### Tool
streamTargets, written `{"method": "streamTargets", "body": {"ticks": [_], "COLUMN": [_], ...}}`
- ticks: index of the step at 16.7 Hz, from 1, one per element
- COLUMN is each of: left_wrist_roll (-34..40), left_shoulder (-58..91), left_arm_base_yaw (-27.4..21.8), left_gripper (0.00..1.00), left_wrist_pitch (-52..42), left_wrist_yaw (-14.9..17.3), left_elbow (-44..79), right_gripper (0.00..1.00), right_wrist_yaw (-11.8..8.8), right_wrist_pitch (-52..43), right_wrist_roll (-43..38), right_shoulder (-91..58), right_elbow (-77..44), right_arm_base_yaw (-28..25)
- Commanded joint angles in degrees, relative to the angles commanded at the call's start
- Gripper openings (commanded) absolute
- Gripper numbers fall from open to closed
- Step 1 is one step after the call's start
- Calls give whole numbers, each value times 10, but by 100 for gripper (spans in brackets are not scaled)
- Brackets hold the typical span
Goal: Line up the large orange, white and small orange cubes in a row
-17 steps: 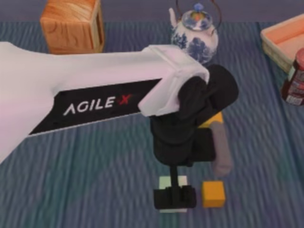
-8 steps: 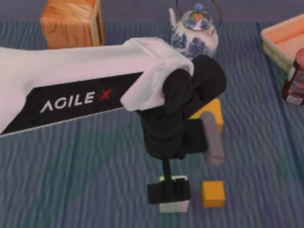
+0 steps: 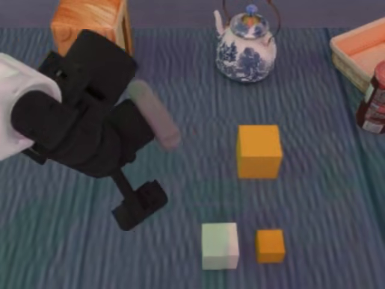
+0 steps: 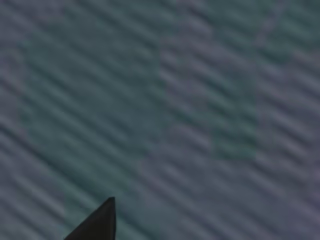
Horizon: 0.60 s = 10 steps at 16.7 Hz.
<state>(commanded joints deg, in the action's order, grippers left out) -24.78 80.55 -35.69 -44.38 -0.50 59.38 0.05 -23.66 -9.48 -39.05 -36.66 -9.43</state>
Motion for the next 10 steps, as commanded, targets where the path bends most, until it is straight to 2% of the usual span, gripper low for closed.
{"method": "streamTargets", "body": {"ticks": [10], "left_wrist_roll": [160], "left_shoulder": [-529], "left_arm_base_yaw": [243], "left_gripper": [100], "left_wrist_pitch": [282], "left_wrist_yaw": [2], "left_elbow": [-398], "right_gripper": [100], "right_wrist_yaw": [1], "right_wrist_pitch": [-354], "right_wrist_roll": [-134], "right_shoulder": [-660], "right_elbow": [-530], "right_arm_base_yaw": [-134]}}
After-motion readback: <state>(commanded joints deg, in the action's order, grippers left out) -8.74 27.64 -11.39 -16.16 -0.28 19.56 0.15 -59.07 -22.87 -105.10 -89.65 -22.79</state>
